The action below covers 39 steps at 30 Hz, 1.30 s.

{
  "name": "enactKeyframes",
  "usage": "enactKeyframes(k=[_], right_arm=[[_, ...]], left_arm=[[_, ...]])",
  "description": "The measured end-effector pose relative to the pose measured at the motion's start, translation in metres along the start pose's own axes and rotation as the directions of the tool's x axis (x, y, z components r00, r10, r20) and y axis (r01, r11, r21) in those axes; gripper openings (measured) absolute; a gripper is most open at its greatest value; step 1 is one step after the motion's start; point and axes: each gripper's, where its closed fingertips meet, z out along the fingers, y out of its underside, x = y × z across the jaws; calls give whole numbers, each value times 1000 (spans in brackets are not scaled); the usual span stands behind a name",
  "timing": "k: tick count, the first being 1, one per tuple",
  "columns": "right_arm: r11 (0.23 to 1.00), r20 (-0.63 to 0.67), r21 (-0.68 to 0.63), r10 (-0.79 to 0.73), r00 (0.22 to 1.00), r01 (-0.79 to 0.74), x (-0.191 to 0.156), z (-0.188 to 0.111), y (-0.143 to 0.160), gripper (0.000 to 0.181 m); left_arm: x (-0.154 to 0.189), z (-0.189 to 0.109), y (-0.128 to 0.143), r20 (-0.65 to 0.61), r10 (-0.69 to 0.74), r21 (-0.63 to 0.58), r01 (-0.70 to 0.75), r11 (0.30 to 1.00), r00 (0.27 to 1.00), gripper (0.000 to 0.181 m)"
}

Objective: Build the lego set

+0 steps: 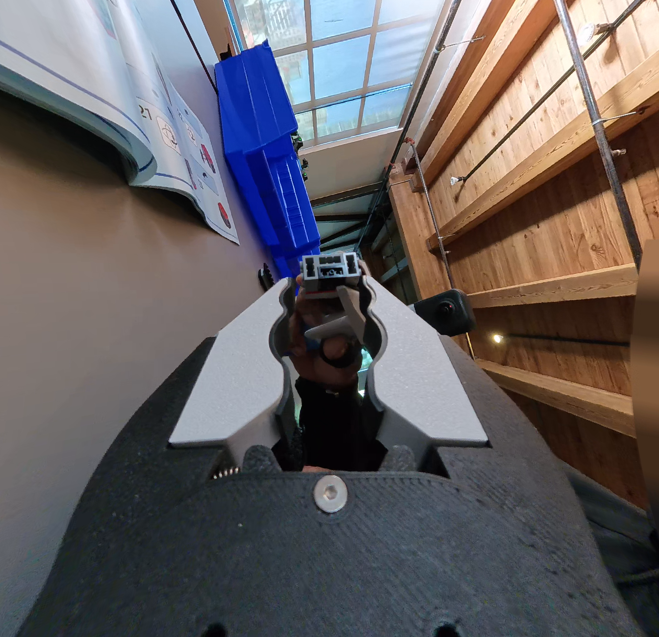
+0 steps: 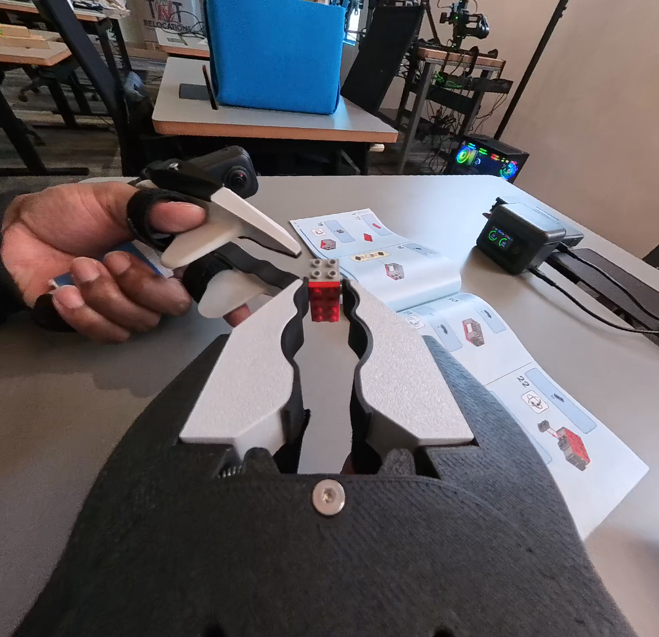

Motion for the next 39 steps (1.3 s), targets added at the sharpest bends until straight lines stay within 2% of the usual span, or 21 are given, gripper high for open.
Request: enactKeyframes(k=[21,33,36,39], right_arm=[[996,74,-53,-68,995,72,-11,4,4,18],[999,105,-36,-32,994,36,-11,5,1,19],[999,114,-42,-25,993,30,-12,4,2,21],[998,120,-60,-10,993,17,-11,2,5,31]], left_arm=[[-1,5,7,7,19,-37,-19,999,1000,38],[2,4,5,-29,-3,-24,2,1000,1000,35],[3,4,4,-37,-2,-16,1,1000,999,35],[4,1,0,-37,3,1,-3,1000,999,35]])
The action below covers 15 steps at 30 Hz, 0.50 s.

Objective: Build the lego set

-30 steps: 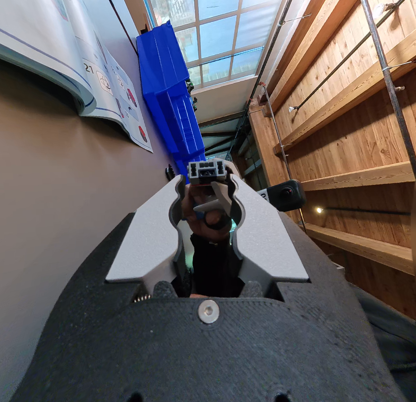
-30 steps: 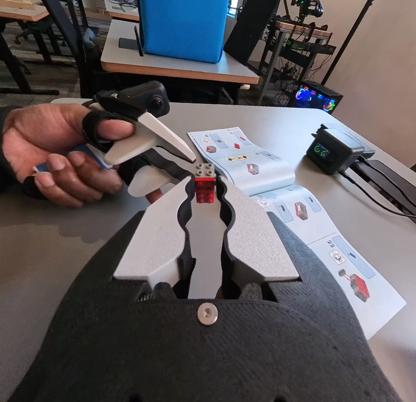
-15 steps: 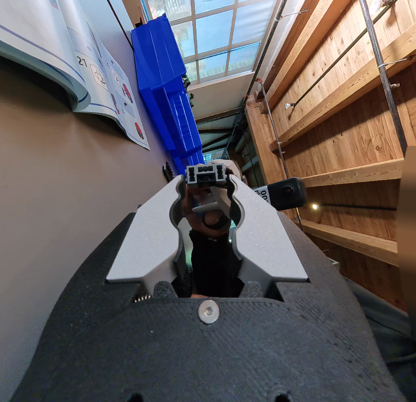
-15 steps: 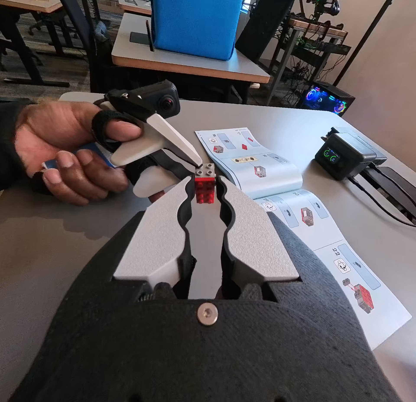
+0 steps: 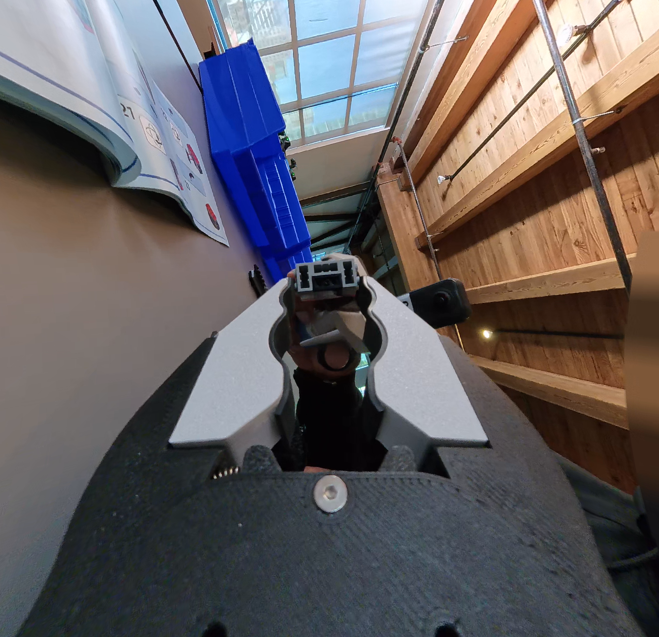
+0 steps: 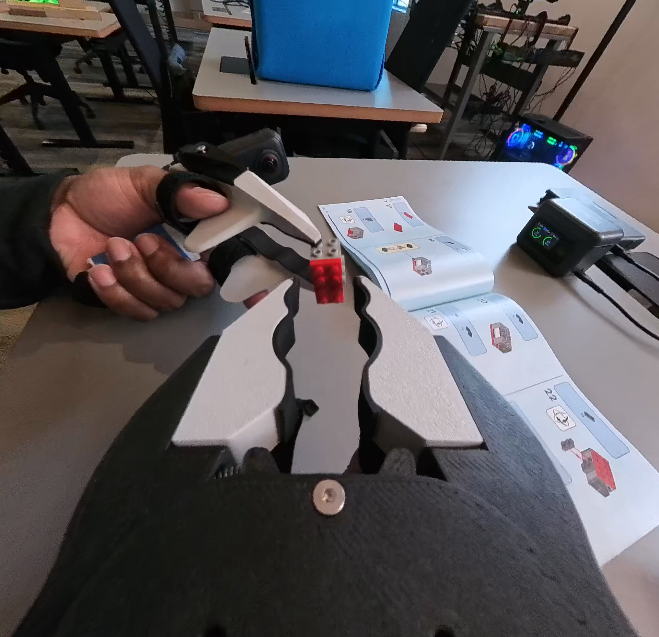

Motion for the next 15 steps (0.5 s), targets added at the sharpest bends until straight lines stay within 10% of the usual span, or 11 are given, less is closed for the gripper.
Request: enactKeyframes(k=[15], right_arm=[[890,142,-445,-45,989,104,-34,16,79,14]], left_arm=[[-6,-14,-13,70,64,22,-66,998,995,35]])
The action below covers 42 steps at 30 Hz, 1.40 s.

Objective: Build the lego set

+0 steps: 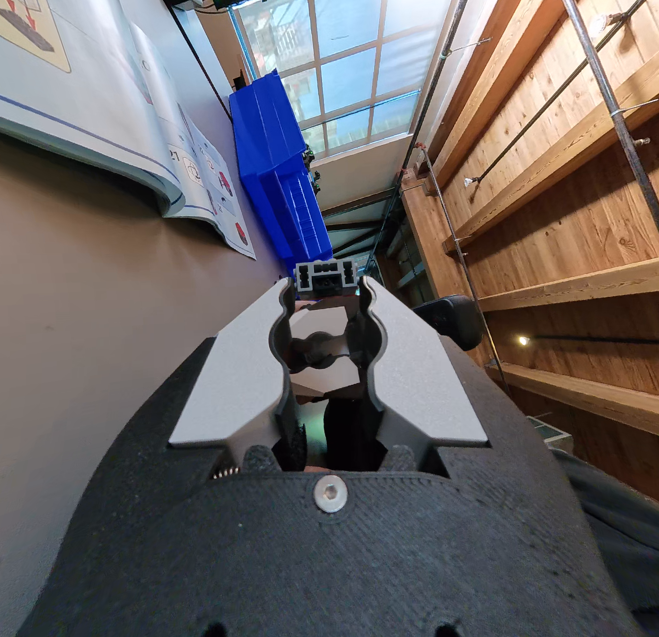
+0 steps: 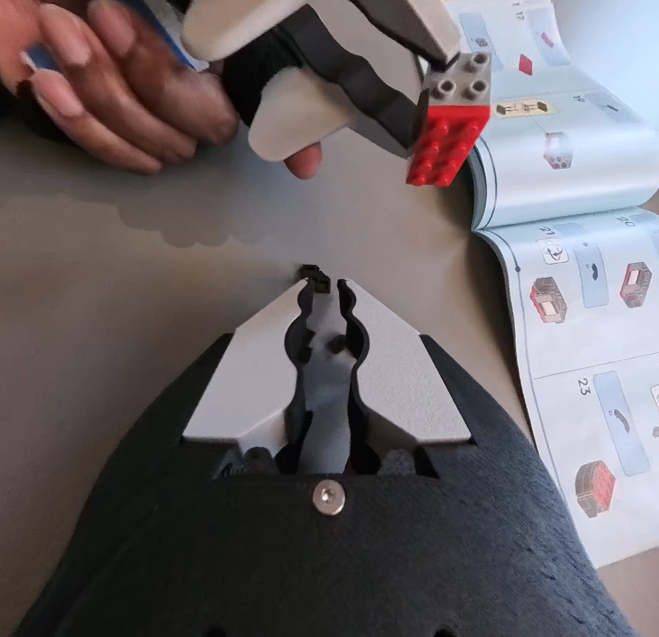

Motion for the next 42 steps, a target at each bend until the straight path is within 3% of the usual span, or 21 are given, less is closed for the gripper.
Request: enactKeyframes(k=[8,14,18,21,26,31,42], right_arm=[[1000,-85,-30,-4,996,2,4,-6,2,8],[994,-255,-104,6,967,-34,19,-78,33,8],[977,-314,-213,-61,947,-8,21,-105,52,9],[978,-347,-202,-117,931,48,22,-108,39,10],[996,-386,-73,-71,920,47,20,-119,16,20],[998,-361,-6,58,931,-65,19,-120,32,20],[951,-371,-87,246,895,-298,46,-89,72,20]], left_arm=[[4,-1,-1,-29,-10,-2,9,1000,1000,35],[5,4,5,-31,1,-28,-2,1000,1000,36],[8,13,15,-44,-6,-56,4,998,999,35],[11,18,22,-50,0,-77,-4,997,999,35],[14,19,22,-47,19,-79,-23,997,999,35],[11,17,18,-41,15,-67,-18,998,999,35],[10,14,14,-39,15,-58,-17,998,999,35]])
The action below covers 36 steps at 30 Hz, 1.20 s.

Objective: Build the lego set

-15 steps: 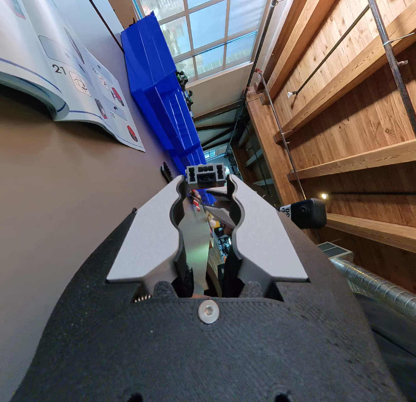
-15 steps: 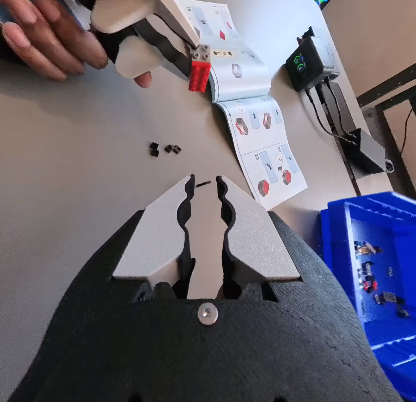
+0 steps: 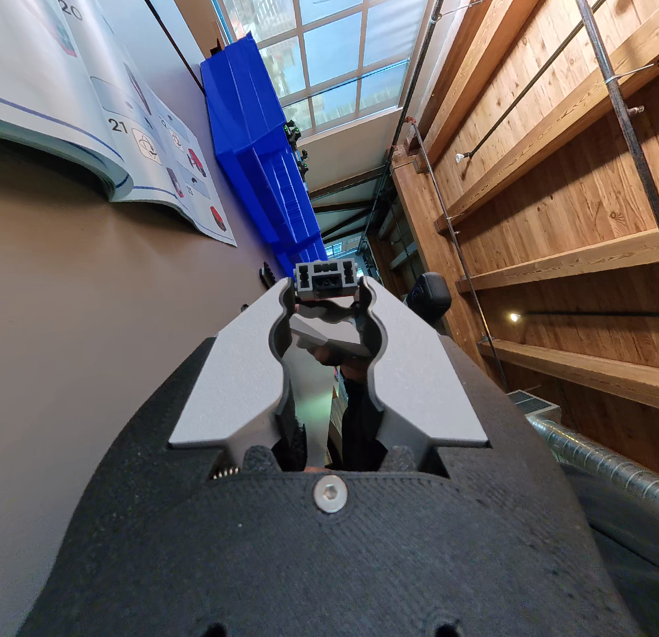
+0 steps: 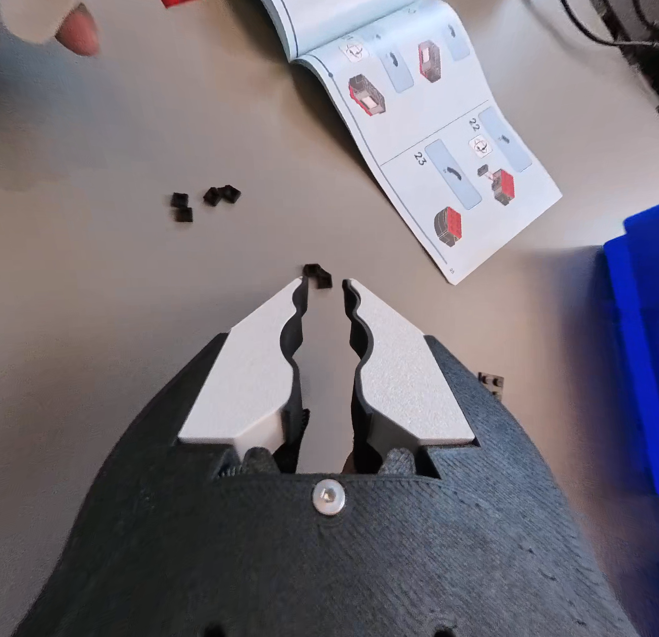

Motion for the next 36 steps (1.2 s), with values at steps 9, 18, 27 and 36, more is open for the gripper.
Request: enactKeyframes(k=[9,18,27,36], right_arm=[[998,83,1,65,994,-65,-1,22,4,11],[942,8,332,-57,998,51,-8,-51,-64,21],[966,55,257,13,998,-27,-8,-46,-32,21],[978,189,207,-45,981,5,-56,1,-51,20]], left_arm=[[1,2,2,-8,-2,-7,2,1000,1000,35],[0,2,2,-12,-6,-8,6,1000,1000,35],[-1,3,4,-9,-9,-15,9,1000,1000,35],[-8,-13,-11,47,20,28,-22,999,999,35]])
